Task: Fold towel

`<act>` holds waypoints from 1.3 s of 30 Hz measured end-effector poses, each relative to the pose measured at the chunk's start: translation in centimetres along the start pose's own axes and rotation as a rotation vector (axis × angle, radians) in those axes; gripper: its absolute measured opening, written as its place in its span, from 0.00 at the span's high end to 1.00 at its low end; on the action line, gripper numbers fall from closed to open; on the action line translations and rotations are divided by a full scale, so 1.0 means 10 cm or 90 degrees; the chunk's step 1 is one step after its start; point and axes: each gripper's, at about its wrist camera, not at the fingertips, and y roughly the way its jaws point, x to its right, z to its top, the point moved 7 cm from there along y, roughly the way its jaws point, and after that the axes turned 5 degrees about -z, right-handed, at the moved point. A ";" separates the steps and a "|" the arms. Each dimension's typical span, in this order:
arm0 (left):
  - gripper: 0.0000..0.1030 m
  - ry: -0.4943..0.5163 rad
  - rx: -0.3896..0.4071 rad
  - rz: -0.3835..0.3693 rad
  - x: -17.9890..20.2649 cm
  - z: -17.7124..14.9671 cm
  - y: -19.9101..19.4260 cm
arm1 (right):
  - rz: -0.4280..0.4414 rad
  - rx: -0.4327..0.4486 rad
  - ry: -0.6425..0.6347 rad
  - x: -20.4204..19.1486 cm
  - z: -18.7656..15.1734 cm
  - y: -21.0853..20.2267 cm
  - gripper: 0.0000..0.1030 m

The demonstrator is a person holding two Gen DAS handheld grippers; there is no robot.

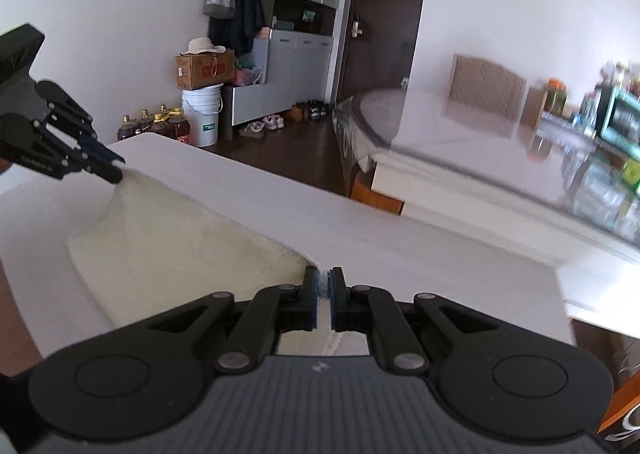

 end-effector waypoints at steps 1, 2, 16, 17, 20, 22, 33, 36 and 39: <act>0.86 -0.003 -0.004 -0.001 -0.02 -0.01 0.05 | 0.000 -0.008 0.007 0.02 -0.01 0.07 0.94; 0.86 -0.007 -0.009 -0.002 -0.05 -0.03 0.10 | 0.001 -0.017 0.014 0.03 -0.03 0.11 0.94; 0.78 -0.020 -0.034 0.028 -0.16 -0.20 0.48 | -0.054 -0.063 0.032 0.07 -0.30 0.39 0.89; 0.74 -0.023 -0.033 0.029 -0.18 -0.21 0.47 | -0.061 -0.058 0.035 0.08 -0.30 0.37 0.86; 0.71 -0.031 -0.028 0.040 -0.25 -0.25 0.39 | -0.081 -0.033 0.058 0.15 -0.30 0.23 0.84; 0.71 -0.041 -0.020 0.049 -0.30 -0.28 0.33 | -0.094 -0.020 0.074 0.17 -0.30 0.11 0.84; 0.59 0.016 0.000 0.027 -0.19 -0.12 0.47 | -0.022 -0.036 0.158 -0.29 -0.56 -0.31 0.81; 0.59 0.034 -0.007 0.031 -0.17 -0.12 0.57 | -0.021 -0.043 0.185 -0.32 -0.62 -0.30 0.81; 0.59 0.035 -0.008 0.034 -0.16 -0.12 0.60 | -0.033 -0.055 0.176 -0.36 -0.66 -0.28 0.81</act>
